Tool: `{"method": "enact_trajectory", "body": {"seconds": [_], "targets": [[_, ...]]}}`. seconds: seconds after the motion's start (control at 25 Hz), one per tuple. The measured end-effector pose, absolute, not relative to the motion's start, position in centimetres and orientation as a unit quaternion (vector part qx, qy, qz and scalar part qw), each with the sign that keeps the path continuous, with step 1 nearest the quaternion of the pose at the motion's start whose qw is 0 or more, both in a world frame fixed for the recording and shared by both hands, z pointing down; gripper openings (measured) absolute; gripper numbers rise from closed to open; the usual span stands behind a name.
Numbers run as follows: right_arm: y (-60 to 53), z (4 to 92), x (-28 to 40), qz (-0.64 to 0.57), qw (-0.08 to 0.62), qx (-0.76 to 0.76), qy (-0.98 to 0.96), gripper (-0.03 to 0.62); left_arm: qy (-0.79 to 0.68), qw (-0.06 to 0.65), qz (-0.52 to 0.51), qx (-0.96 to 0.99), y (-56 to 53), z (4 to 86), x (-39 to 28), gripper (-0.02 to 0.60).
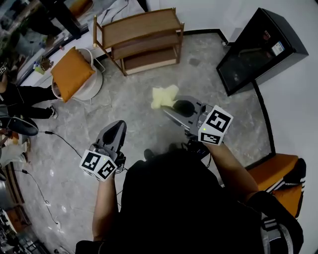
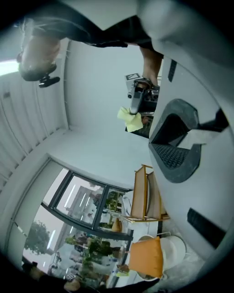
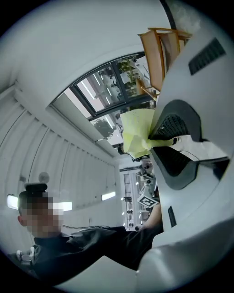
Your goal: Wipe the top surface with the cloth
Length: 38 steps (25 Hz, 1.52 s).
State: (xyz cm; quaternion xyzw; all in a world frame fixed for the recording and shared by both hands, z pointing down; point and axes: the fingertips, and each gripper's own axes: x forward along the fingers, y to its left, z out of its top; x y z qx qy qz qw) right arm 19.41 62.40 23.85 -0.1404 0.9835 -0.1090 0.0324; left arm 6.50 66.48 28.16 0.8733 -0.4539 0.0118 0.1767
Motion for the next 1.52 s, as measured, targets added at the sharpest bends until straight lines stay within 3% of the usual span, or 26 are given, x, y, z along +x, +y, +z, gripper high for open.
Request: {"method": "enact_trajectory", "body": {"seconds": [0.24,0.68,1.12,1.52], "targets": [[63.7,25.2,18.3,-0.111,0.011,-0.116,0.987,0.049,-0.447,0.221,-0.038,0.866,66.1,28.4,6.3,0.009],[64.1,27.1,17.7,-0.108,-0.029,-0.07,0.991,0.049,-0.387,0.211,-0.027,0.897,66.4,28.2,10.5,0.009],[62.1,30.0,15.6,-0.131,-0.065,-0.063,0.987,0.049,-0.415,0.227,0.024,0.881,66.1,31.4,8.3,0.009],[54.7,30.1,11.5,-0.124,-0.104,-0.109,0.981,0.049,-0.375,0.222,-0.021,0.9,57.2,31.4,4.3,0.009]]}}
